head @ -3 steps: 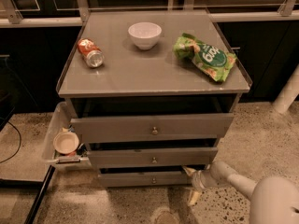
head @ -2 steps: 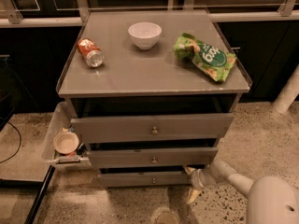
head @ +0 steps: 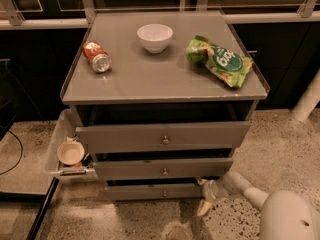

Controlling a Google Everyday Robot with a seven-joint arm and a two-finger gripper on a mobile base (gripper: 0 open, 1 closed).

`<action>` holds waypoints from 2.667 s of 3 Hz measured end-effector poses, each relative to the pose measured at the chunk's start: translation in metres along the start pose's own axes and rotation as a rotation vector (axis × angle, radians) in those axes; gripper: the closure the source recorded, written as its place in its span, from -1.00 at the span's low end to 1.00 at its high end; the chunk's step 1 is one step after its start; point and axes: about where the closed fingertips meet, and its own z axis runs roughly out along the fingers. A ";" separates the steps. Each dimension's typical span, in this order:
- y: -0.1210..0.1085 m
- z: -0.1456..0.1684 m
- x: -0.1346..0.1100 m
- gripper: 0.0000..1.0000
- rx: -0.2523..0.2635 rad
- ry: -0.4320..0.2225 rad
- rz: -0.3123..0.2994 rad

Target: Open bottom drawer

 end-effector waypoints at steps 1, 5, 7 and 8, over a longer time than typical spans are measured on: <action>-0.003 0.006 0.000 -1.00 0.015 -0.010 0.003; -0.008 0.020 0.003 -0.26 0.053 -0.040 0.000; -0.009 0.015 -0.001 0.66 0.050 -0.041 -0.001; -0.009 0.015 -0.001 0.64 0.050 -0.041 -0.001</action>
Offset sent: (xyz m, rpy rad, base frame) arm 0.0156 0.0035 -0.0123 0.0359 -0.0469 -0.0278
